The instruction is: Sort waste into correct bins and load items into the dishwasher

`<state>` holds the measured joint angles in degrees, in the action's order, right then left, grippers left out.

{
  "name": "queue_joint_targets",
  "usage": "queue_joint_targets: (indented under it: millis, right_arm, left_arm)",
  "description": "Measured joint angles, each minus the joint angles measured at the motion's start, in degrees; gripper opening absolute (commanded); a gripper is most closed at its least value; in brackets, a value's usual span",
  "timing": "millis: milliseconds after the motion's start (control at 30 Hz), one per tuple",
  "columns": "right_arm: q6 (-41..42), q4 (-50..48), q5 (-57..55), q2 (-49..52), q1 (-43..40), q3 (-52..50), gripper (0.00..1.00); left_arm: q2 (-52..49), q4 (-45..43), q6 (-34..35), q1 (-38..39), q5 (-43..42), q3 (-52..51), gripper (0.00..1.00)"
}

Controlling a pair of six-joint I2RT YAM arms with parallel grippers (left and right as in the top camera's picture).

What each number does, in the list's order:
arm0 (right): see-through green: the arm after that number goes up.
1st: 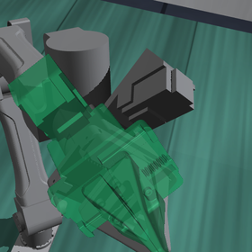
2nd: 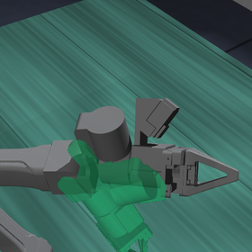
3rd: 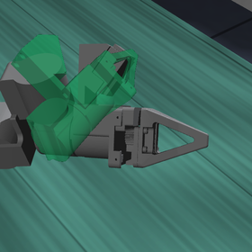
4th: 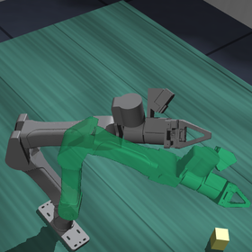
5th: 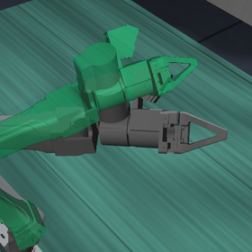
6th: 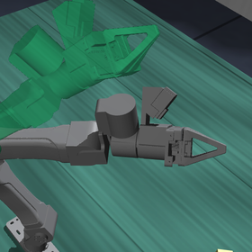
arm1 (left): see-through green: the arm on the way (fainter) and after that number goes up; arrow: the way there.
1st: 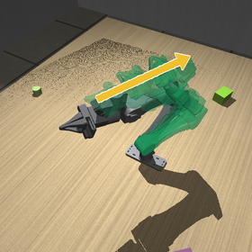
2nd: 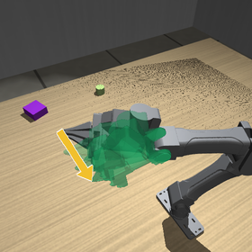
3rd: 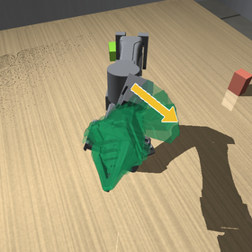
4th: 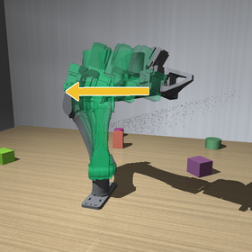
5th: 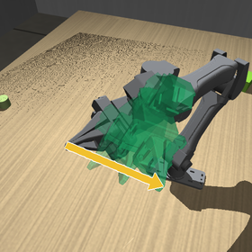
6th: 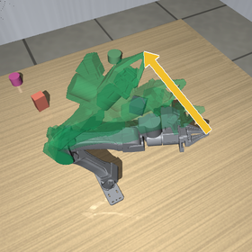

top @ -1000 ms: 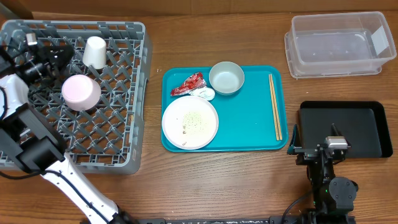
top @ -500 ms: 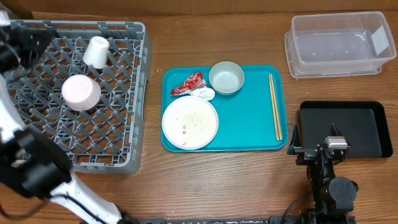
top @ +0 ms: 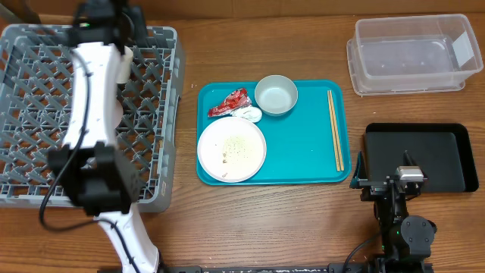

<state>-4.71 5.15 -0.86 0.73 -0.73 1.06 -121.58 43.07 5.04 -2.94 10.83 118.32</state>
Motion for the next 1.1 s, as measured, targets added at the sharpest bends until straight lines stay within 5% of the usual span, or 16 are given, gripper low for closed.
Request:
queue_joint_targets:
  millis: [433,1100]
  right_arm:
    - [-0.02,0.0,-0.04,0.0,0.02,-0.02,1.0]
    - [-0.02,0.02,0.0,0.0,0.02,0.0,1.0]
  left_arm:
    - [-7.54,0.22,-1.2,0.28,13.46,-0.72,0.04]
    - [-7.54,-2.86,-4.24,-2.84,4.52,-1.07,0.04]
